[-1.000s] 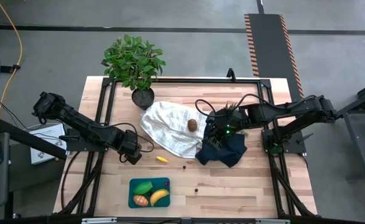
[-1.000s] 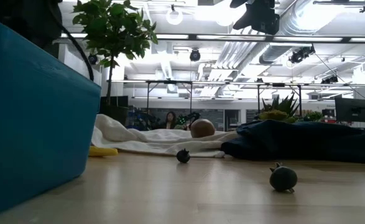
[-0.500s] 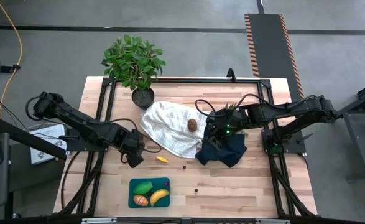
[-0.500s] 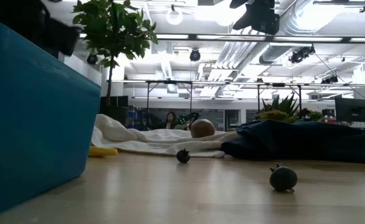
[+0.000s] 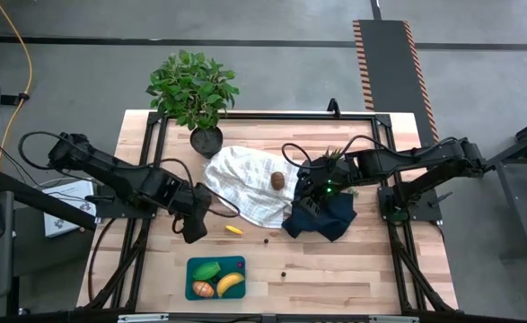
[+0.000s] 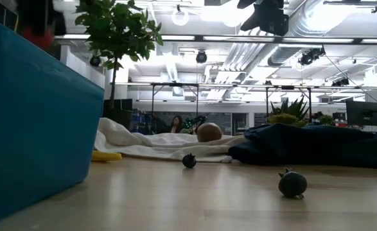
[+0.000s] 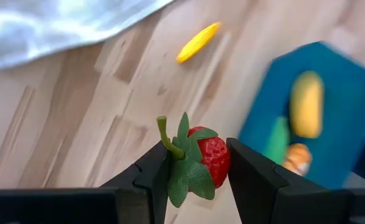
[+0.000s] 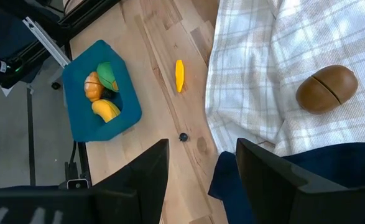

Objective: Pick and placing Produce into tupperware
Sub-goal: Put the strawberry into the bin

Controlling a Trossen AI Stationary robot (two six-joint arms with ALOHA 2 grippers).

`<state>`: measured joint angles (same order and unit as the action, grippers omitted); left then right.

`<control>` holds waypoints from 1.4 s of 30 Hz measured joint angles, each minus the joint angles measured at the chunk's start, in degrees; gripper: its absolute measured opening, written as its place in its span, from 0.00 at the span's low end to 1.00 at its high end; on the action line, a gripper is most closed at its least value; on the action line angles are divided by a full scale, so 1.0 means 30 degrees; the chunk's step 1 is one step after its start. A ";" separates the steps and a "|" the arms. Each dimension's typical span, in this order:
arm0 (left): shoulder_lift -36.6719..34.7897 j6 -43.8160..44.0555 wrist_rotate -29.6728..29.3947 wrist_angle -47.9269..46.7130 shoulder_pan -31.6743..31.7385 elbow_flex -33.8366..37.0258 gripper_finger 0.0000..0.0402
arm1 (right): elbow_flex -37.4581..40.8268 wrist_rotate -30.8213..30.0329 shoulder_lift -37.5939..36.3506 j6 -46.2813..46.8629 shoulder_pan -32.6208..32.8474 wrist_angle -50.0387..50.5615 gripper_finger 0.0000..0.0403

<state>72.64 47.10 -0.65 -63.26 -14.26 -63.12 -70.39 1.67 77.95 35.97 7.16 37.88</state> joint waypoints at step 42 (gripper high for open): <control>0.5379 -0.1559 0.0074 0.3097 -0.4757 -0.6234 0.32 | 0.0000 0.0000 -0.0015 -0.0794 0.0000 0.0004 0.44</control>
<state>88.78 42.43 -0.43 -53.97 -28.53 -81.82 -70.39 1.67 77.91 33.58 7.16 37.89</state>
